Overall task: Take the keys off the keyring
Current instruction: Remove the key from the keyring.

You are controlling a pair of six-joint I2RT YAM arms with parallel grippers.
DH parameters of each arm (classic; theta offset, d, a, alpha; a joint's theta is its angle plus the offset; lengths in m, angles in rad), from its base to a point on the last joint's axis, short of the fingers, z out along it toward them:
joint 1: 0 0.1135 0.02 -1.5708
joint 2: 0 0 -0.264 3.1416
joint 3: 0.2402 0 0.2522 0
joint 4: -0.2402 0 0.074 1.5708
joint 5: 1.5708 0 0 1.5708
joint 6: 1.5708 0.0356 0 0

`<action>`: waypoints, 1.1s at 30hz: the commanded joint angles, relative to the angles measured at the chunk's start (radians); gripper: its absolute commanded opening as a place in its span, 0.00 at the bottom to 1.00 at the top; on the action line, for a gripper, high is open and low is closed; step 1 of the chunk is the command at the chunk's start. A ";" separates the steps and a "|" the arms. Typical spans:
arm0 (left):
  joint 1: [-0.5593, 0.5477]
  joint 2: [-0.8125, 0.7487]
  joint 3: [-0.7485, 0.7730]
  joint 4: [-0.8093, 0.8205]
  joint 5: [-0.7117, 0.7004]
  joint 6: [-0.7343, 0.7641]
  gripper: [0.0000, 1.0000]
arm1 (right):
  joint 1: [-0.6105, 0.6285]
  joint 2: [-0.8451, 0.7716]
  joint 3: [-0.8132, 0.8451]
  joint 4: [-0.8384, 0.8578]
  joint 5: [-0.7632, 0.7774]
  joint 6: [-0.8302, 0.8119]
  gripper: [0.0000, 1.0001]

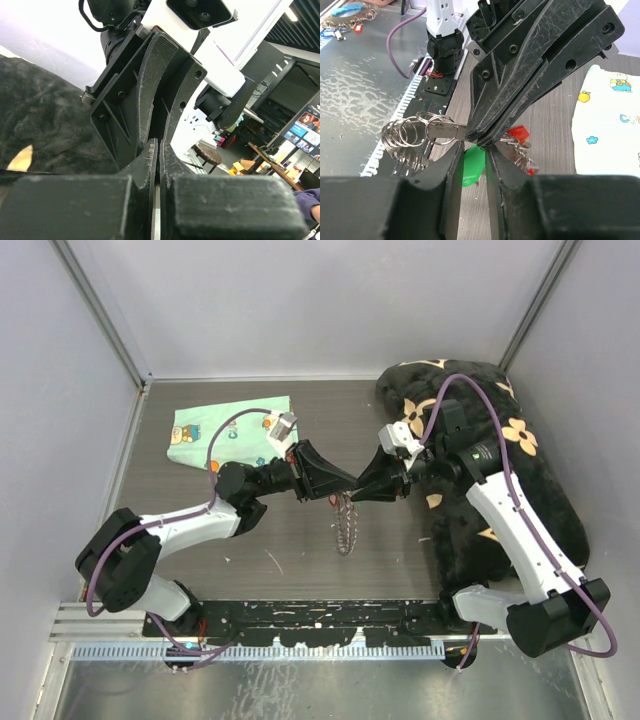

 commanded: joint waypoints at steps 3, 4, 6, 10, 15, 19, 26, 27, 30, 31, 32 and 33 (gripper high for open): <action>0.006 -0.036 0.027 0.086 -0.024 0.013 0.00 | 0.000 -0.038 0.022 0.021 -0.005 0.022 0.19; 0.006 -0.041 0.022 0.083 -0.034 0.019 0.00 | 0.001 -0.039 0.024 0.018 -0.002 0.023 0.15; 0.006 -0.052 0.010 0.078 -0.053 0.033 0.00 | 0.001 -0.042 0.028 0.012 -0.001 0.017 0.08; 0.006 -0.070 -0.022 0.079 -0.114 0.062 0.00 | 0.001 -0.044 0.025 -0.002 -0.003 -0.003 0.01; -0.007 -0.073 -0.043 0.101 -0.173 0.082 0.00 | 0.002 -0.044 0.006 0.015 -0.017 0.001 0.01; -0.034 -0.075 -0.050 0.108 -0.220 0.130 0.00 | 0.003 -0.044 -0.002 0.051 -0.013 0.047 0.01; -0.051 -0.085 -0.060 0.113 -0.238 0.184 0.00 | 0.003 -0.045 -0.028 0.172 -0.014 0.209 0.01; -0.051 -0.086 -0.058 0.113 -0.232 0.185 0.00 | 0.003 -0.045 -0.037 0.193 -0.015 0.237 0.01; -0.054 -0.092 -0.052 0.113 -0.223 0.187 0.00 | 0.004 -0.046 -0.069 0.290 -0.016 0.347 0.01; -0.055 -0.094 -0.052 0.113 -0.225 0.188 0.00 | 0.004 -0.047 -0.077 0.320 -0.015 0.379 0.01; -0.056 -0.095 -0.052 0.113 -0.227 0.190 0.00 | 0.004 -0.048 -0.085 0.342 -0.015 0.409 0.01; -0.058 -0.095 -0.054 0.114 -0.231 0.193 0.00 | 0.004 -0.049 -0.088 0.361 -0.016 0.438 0.04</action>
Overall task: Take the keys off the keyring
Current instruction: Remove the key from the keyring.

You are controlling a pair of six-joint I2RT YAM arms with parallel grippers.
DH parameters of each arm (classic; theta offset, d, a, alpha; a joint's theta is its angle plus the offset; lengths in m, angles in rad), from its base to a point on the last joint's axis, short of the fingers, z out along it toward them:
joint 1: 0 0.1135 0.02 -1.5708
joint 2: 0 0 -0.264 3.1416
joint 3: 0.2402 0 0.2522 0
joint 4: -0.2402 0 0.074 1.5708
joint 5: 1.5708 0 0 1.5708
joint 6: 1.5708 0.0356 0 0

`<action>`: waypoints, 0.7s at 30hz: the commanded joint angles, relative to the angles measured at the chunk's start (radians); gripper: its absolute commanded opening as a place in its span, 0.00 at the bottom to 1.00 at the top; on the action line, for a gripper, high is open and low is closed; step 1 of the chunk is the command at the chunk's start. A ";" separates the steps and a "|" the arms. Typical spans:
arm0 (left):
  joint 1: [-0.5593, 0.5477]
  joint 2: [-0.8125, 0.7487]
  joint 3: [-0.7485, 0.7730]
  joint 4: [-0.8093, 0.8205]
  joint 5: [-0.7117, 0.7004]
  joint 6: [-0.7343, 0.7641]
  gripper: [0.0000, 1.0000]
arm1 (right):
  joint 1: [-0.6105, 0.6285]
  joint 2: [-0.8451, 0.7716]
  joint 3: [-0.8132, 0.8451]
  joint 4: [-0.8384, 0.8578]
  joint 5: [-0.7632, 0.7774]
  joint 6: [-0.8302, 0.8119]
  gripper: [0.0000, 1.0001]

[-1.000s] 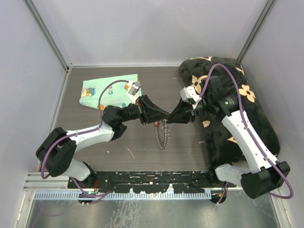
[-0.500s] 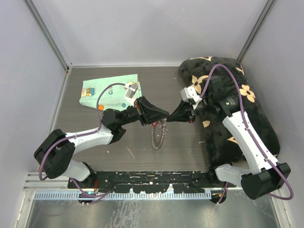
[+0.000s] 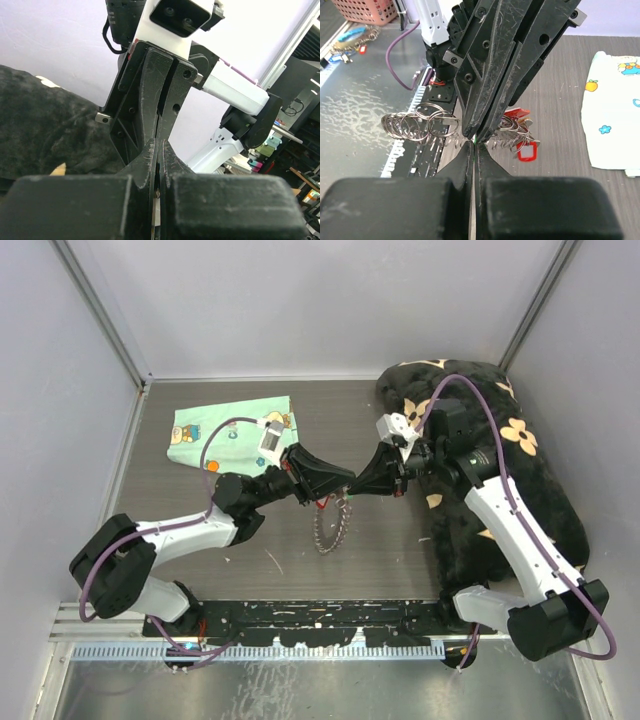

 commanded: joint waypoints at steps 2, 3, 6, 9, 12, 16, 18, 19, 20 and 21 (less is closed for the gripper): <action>-0.018 -0.051 0.014 0.088 -0.064 0.042 0.00 | 0.009 -0.032 -0.023 0.179 -0.034 0.208 0.11; -0.021 -0.052 0.011 0.088 -0.071 0.048 0.00 | 0.008 -0.031 -0.020 0.185 -0.036 0.220 0.14; -0.027 -0.058 -0.002 0.088 -0.093 0.068 0.00 | 0.005 -0.040 -0.007 0.183 -0.044 0.240 0.25; -0.028 -0.074 -0.010 0.088 -0.107 0.084 0.00 | -0.022 -0.047 0.006 0.169 -0.053 0.244 0.35; -0.028 -0.093 -0.022 0.088 -0.123 0.095 0.00 | -0.048 -0.054 0.018 0.155 -0.059 0.243 0.39; -0.028 -0.111 -0.042 0.088 -0.154 0.107 0.00 | -0.057 -0.055 0.048 0.114 -0.064 0.224 0.42; -0.032 -0.123 -0.055 0.089 -0.175 0.117 0.00 | -0.059 -0.052 0.073 0.083 -0.056 0.206 0.44; -0.032 -0.128 -0.060 0.088 -0.187 0.124 0.00 | -0.059 -0.050 0.086 0.070 -0.051 0.199 0.44; -0.037 -0.134 -0.065 0.088 -0.200 0.132 0.00 | -0.060 -0.048 0.097 0.060 -0.050 0.198 0.45; -0.040 -0.139 -0.070 0.088 -0.216 0.141 0.00 | -0.059 -0.045 0.106 0.058 -0.051 0.202 0.45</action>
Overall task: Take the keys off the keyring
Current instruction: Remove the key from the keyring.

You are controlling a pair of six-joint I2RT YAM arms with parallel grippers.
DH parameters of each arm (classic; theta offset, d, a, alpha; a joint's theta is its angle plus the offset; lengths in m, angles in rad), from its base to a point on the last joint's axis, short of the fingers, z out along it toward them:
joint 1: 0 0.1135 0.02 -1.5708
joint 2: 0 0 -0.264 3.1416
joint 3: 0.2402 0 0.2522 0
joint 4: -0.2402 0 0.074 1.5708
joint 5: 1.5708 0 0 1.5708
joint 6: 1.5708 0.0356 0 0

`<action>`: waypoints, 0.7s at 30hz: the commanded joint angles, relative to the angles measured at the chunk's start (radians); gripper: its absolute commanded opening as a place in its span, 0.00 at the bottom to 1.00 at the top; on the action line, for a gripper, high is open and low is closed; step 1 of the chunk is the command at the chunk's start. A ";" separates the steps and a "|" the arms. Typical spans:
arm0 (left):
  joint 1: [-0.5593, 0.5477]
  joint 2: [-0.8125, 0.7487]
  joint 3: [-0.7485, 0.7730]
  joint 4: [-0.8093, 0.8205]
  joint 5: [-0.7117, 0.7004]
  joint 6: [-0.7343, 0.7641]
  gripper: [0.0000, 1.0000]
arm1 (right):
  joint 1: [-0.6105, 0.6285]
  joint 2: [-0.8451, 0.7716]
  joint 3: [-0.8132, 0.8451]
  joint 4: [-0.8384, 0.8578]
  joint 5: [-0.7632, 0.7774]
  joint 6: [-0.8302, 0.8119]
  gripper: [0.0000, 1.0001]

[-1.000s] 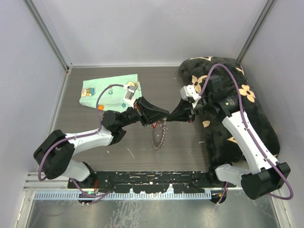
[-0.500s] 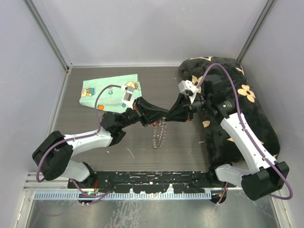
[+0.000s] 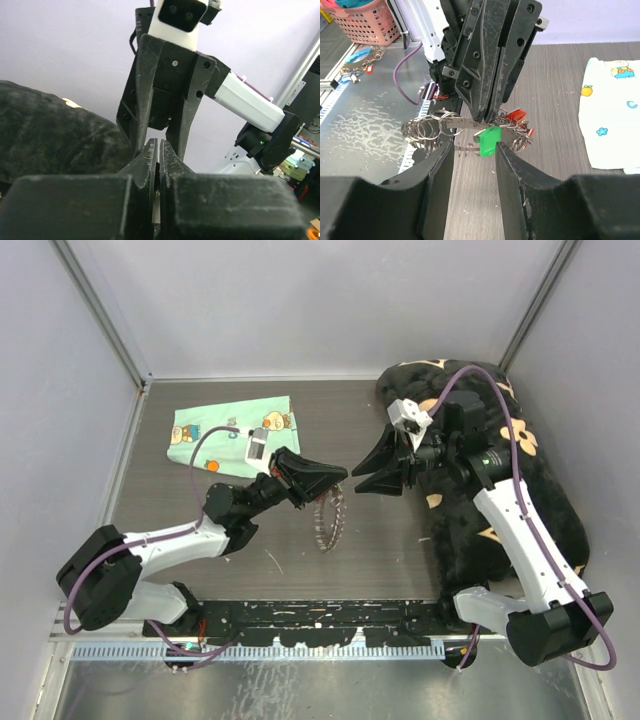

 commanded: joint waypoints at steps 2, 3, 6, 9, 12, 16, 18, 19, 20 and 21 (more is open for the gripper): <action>-0.024 -0.060 -0.014 0.087 -0.114 0.070 0.00 | -0.002 -0.011 0.088 -0.017 -0.025 0.015 0.44; -0.031 -0.060 -0.017 0.087 -0.130 0.081 0.00 | 0.002 -0.008 0.084 0.012 -0.024 0.053 0.44; -0.057 -0.059 -0.017 0.087 -0.189 0.117 0.00 | 0.034 -0.003 0.064 0.113 0.016 0.181 0.41; -0.079 -0.088 -0.014 0.088 -0.236 0.152 0.00 | 0.048 0.004 0.042 0.219 0.046 0.309 0.40; -0.088 -0.104 -0.014 0.087 -0.273 0.166 0.00 | 0.048 0.007 0.044 0.290 0.056 0.405 0.40; -0.087 -0.114 -0.014 0.087 -0.298 0.164 0.00 | 0.048 0.008 0.053 0.336 0.069 0.479 0.39; -0.089 -0.119 -0.011 0.087 -0.309 0.163 0.00 | 0.048 0.009 0.046 0.367 0.076 0.526 0.39; -0.091 -0.120 -0.009 0.087 -0.312 0.162 0.00 | 0.047 0.009 0.039 0.398 0.075 0.562 0.39; -0.091 -0.120 -0.006 0.087 -0.315 0.161 0.00 | 0.048 0.010 0.024 0.441 0.069 0.603 0.38; -0.092 -0.119 -0.003 0.087 -0.316 0.160 0.00 | 0.049 0.011 0.011 0.492 0.066 0.655 0.38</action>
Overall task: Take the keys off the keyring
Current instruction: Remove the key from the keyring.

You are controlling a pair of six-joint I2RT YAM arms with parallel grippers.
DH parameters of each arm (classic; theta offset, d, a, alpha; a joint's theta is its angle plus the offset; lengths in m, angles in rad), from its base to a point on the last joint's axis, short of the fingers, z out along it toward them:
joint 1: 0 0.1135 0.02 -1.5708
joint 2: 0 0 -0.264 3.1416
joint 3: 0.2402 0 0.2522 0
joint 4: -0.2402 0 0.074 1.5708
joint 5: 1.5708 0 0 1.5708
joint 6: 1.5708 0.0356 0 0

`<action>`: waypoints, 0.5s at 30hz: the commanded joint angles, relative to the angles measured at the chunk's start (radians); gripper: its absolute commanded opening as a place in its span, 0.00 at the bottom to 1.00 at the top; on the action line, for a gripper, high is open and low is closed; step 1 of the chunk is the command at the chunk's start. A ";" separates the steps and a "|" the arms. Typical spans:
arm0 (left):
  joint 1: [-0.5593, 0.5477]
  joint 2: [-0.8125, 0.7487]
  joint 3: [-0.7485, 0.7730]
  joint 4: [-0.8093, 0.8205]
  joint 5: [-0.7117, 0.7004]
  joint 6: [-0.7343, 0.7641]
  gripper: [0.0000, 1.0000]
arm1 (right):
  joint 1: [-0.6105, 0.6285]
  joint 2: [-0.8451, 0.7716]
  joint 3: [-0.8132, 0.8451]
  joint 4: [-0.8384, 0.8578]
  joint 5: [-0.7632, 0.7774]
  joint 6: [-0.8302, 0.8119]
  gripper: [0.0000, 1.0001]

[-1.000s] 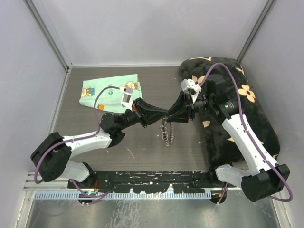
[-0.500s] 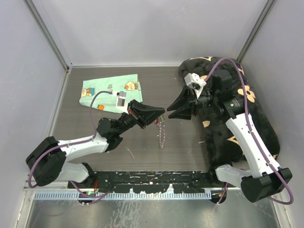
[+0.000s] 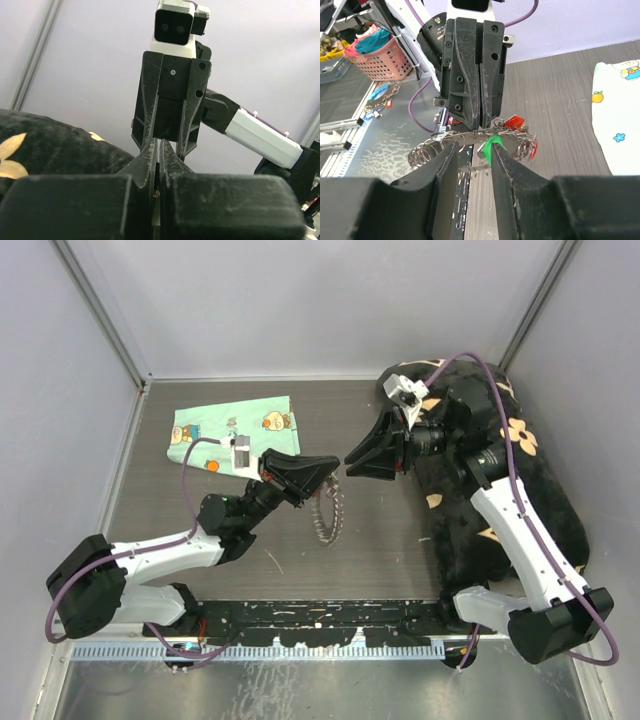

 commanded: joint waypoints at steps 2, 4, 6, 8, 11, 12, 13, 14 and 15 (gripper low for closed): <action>-0.010 -0.032 0.032 0.087 -0.054 0.022 0.00 | 0.009 0.002 -0.058 0.293 -0.005 0.290 0.36; -0.012 -0.030 0.037 0.087 -0.060 0.023 0.00 | 0.020 0.004 -0.076 0.350 -0.007 0.342 0.36; -0.014 -0.028 0.043 0.087 -0.067 0.024 0.00 | 0.030 0.005 -0.087 0.368 -0.003 0.357 0.36; -0.016 -0.025 0.050 0.087 -0.070 0.023 0.00 | 0.034 0.008 -0.095 0.387 -0.001 0.372 0.36; -0.020 -0.017 0.058 0.087 -0.075 0.021 0.00 | 0.037 0.008 -0.110 0.449 0.000 0.424 0.36; -0.020 -0.015 0.060 0.087 -0.078 0.019 0.00 | 0.039 0.008 -0.119 0.467 0.001 0.439 0.36; -0.021 -0.012 0.062 0.087 -0.083 0.019 0.00 | 0.041 0.008 -0.125 0.478 0.002 0.447 0.35; -0.021 -0.011 0.061 0.087 -0.094 0.013 0.00 | 0.043 0.008 -0.130 0.484 0.003 0.451 0.34; -0.022 -0.009 0.061 0.087 -0.098 0.013 0.00 | 0.043 0.007 -0.136 0.491 0.005 0.454 0.34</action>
